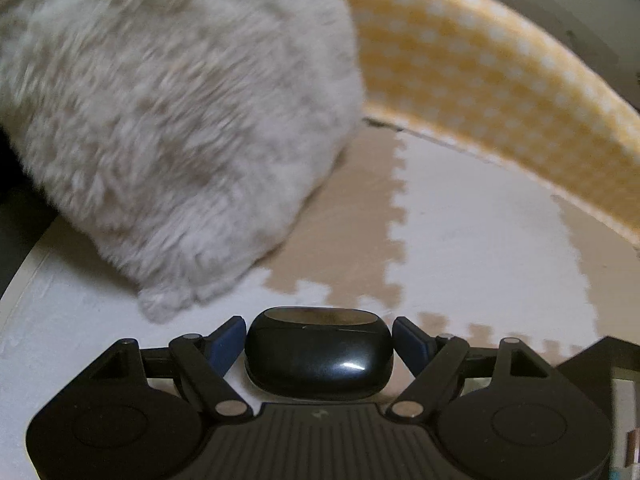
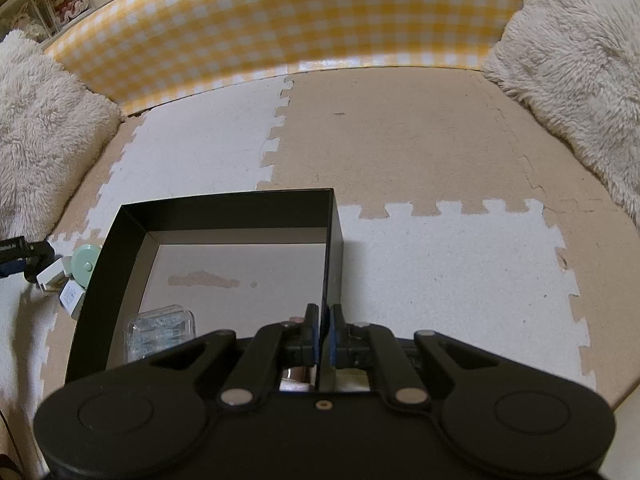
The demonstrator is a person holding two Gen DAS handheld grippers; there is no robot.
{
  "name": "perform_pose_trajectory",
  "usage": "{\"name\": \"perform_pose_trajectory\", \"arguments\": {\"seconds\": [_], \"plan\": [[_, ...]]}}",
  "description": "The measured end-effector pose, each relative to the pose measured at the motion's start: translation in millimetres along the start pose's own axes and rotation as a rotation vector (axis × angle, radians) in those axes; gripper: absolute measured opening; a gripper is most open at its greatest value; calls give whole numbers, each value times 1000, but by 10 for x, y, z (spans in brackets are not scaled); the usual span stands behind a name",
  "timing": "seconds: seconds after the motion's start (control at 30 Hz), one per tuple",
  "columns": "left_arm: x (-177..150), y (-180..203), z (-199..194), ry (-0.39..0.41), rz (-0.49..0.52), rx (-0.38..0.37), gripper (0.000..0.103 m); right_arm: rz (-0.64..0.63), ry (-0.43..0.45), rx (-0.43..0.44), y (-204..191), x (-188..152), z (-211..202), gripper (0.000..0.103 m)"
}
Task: Organize rigid objects
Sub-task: 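Carry the earbud case into the black box and open the left tool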
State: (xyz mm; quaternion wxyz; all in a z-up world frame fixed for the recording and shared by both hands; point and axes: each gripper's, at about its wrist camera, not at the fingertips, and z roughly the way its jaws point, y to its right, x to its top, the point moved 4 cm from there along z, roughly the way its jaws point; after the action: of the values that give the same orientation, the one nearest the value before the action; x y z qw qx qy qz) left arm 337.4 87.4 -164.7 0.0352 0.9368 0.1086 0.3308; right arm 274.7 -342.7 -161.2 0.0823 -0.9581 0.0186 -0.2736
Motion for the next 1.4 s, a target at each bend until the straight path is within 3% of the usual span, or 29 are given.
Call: {"name": "perform_pose_trajectory", "arguments": {"seconds": [0.13,0.33,0.5,0.67,0.83,1.0,1.4], "plan": [[43,255,-228,31,14,-82,80,-7,0,-4,-6,-2,1,5],[18,871,-581,34,40,-283,80,-6,4,-5,-7,-8,-3,5],[-142,1425,-756,-15,92,-424,80,-1,6,0,-4,-11,-1,5],[-346,1987,-837,-56,153,-500,80,12,5,7,13,-8,1,5],[-491,2400,-665,-96,160,-516,80,-5,4,0,-6,-8,7,6],[-637,2713,-274,-137,157,-484,80,-5,-1,3,-3,-2,5,6],[-817,2995,256,-167,79,-441,80,11,-7,32,37,-4,14,6]]}}
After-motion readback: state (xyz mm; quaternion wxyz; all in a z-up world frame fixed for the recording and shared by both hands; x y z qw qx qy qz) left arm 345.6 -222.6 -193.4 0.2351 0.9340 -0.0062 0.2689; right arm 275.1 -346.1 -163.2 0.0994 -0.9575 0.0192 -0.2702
